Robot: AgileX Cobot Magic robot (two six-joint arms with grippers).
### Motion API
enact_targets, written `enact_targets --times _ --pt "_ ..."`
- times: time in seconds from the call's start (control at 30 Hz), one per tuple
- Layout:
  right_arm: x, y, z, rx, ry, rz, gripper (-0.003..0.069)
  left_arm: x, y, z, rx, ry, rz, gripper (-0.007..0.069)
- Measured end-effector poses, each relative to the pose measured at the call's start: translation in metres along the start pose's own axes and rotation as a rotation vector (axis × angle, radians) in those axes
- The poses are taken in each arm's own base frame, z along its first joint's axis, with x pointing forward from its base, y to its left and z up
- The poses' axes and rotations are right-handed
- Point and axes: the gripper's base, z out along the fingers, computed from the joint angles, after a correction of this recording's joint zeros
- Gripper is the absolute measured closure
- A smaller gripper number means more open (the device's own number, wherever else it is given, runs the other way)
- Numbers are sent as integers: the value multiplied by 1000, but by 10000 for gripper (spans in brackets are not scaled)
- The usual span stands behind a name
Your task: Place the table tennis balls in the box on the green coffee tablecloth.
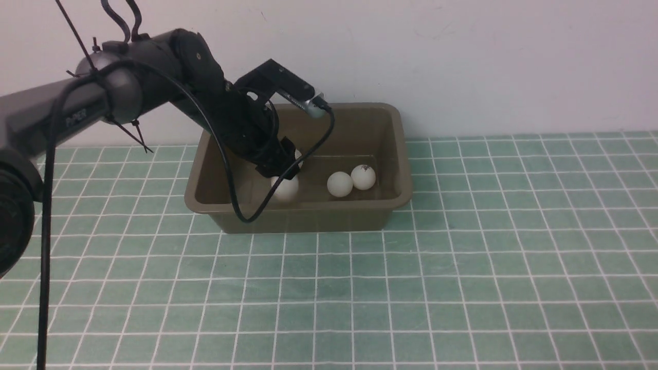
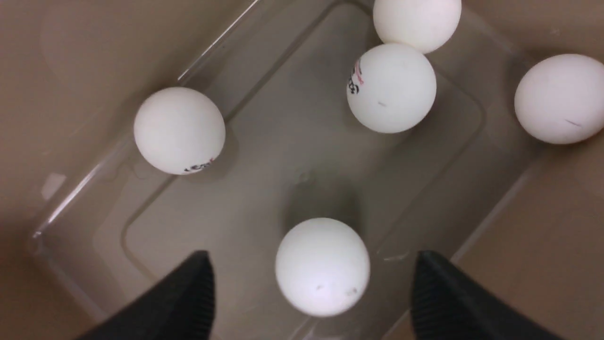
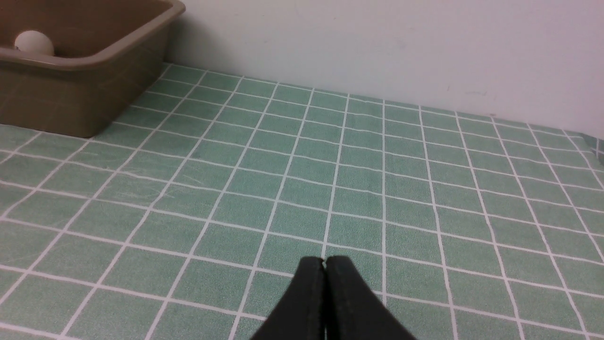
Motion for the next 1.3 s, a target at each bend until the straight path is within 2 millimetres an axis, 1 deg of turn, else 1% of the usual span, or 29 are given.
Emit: enact_targets --times 0.07,0.1,0.13,0.2,0.23,0.3,0.37,0.4,0.43,0.47,0.6,0.77,0.8,0.83,0.9,1.1,1.3 --pt "0 0 0 0 0 0 676 -2 0 -1 -2 -5 2 62" --pt "0 0 0 0 0 0 676 -3 0 -4 1 -4 6 49" --pt "0 0 0 0 0 0 676 -5 -1 -7 12 4 10 45" --pt "0 0 0 0 0 0 676 -12 -3 -21 30 10 11 68" --pt "0 0 0 0 0 0 676 -14 -5 -29 42 14 9 97" --pt "0 0 0 0 0 0 676 -22 -10 -52 59 15 4 191" --pt "0 0 0 0 0 0 676 -31 -19 -88 67 -5 14 370" --pt "0 0 0 0 0 0 676 -32 -22 -99 72 -5 17 433" --pt "0 0 0 0 0 0 676 -32 -25 -107 75 -8 22 479" --pt "0 0 0 0 0 0 676 -33 -27 -114 75 -15 27 519" --pt "0 0 0 0 0 0 676 -34 -37 -139 96 -15 39 598" --pt "0 0 0 0 0 0 676 -38 -52 -173 131 -83 -6 629" --pt "0 0 0 0 0 0 676 -39 -53 -176 136 -94 -13 629" --pt "0 0 0 0 0 0 676 -42 -60 -188 168 -140 -42 629" --pt "0 0 0 0 0 0 676 -46 -67 -198 224 -191 -70 629" --pt "0 0 0 0 0 0 676 -52 -75 -201 323 -246 -113 629" --pt "0 0 0 0 0 0 676 -53 -76 -200 346 -255 -125 629"
